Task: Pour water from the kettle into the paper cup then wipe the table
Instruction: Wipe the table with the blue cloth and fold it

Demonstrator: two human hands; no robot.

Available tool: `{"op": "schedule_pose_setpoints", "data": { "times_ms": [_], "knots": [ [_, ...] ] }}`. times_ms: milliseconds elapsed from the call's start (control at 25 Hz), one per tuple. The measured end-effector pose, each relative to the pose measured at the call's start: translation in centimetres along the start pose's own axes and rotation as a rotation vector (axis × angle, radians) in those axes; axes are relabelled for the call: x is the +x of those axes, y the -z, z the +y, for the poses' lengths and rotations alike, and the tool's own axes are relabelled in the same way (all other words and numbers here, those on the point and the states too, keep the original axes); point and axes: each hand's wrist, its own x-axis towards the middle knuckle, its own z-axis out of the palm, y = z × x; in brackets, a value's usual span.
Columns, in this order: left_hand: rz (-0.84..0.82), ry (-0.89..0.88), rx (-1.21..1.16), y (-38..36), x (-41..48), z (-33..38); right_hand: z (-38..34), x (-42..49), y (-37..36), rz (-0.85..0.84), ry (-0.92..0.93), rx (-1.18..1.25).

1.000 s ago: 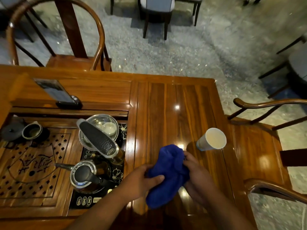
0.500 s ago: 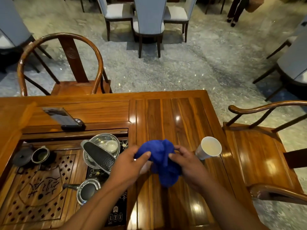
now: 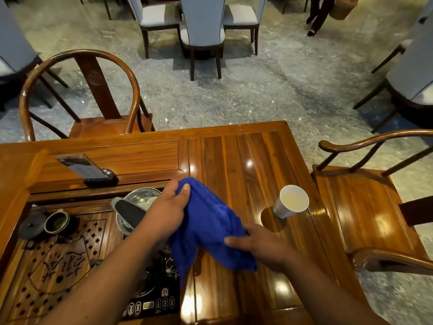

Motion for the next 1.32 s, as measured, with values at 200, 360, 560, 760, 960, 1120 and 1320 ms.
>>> {"op": "schedule_pose_setpoints", "data": {
  "times_ms": [200,360,560,760,960,1120,1320],
  "knots": [
    [0.026,0.042,0.141,1.0,0.5,-0.4,-1.3,-1.2,0.4,-0.001,0.081,-0.051],
    [0.072,0.007,0.422,1.9,0.3,0.0,-3.3,-2.2,1.3,0.158,0.142,-0.138],
    [0.051,0.064,0.402,2.5,0.2,0.2,-4.2,-2.7,2.1,0.285,0.118,0.257],
    [-0.074,0.159,-0.001,2.1,-0.6,0.9,-5.2,-2.1,2.4,0.189,0.053,0.791],
    [-0.195,0.34,-0.397,2.0,-0.9,0.3,-5.5,-1.5,2.6,-0.028,-0.026,0.955],
    [-0.228,0.331,-0.482,3.0,-0.5,-0.5,-5.6,-1.3,3.3,0.009,-0.081,0.92],
    [-0.141,0.249,-0.283,3.9,0.5,-0.5,-4.4,-1.4,4.3,0.051,-0.143,0.921]
  ]
}}
